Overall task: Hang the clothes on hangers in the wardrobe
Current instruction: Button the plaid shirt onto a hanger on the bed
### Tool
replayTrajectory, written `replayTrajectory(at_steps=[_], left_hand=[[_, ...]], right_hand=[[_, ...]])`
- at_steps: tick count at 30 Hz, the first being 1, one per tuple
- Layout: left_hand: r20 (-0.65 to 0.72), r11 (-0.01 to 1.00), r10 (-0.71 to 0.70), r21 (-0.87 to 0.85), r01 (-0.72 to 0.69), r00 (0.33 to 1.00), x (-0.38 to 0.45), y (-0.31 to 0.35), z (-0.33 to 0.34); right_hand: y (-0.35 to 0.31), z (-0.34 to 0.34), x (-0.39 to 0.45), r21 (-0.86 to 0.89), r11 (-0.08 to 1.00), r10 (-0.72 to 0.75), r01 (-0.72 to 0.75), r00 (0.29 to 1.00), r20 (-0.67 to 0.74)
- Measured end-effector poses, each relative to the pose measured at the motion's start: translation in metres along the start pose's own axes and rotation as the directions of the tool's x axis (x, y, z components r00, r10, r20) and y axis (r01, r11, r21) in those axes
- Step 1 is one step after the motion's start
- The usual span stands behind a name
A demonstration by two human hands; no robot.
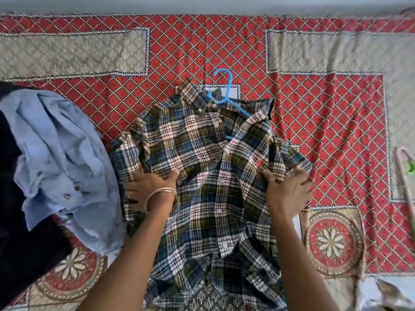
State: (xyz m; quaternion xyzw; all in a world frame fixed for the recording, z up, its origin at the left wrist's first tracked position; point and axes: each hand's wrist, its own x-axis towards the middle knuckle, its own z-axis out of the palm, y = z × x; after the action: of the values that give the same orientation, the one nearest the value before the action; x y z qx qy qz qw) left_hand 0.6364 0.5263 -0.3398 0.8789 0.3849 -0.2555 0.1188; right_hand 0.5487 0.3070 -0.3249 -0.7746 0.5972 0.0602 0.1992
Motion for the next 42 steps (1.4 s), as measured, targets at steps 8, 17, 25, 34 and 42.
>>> replayTrajectory(at_steps=[8, 17, 25, 34, 42], left_hand=[[-0.174, 0.945, 0.324, 0.004, -0.328, 0.93, -0.005, 0.007, -0.016], [-0.077, 0.72, 0.392, -0.595, -0.358, 0.917, 0.022, -0.026, -0.049], [-0.254, 0.871, 0.473, 0.281, -0.403, 0.844, 0.036, -0.09, -0.038], [0.135, 0.685, 0.707, 0.113, -0.72, 0.694, -0.009, -0.006, 0.009], [0.284, 0.775, 0.631, -0.211, -0.595, 0.722, 0.019, 0.01, 0.016]], right_hand=[[0.016, -0.012, -0.025, -0.018, 0.867, -0.484, 0.499, 0.832, -0.271], [0.028, -0.035, -0.015, 0.26, 0.732, -0.654, 0.629, 0.543, 0.527], [0.049, -0.032, -0.037, -0.491, 0.721, -0.174, 0.489, 0.814, 0.555], [-0.083, -0.009, -0.012, 0.316, 0.741, -0.65, 0.593, 0.751, 0.116], [-0.154, 0.044, 0.025, -0.253, 0.694, -0.549, 0.674, 0.723, 0.42]])
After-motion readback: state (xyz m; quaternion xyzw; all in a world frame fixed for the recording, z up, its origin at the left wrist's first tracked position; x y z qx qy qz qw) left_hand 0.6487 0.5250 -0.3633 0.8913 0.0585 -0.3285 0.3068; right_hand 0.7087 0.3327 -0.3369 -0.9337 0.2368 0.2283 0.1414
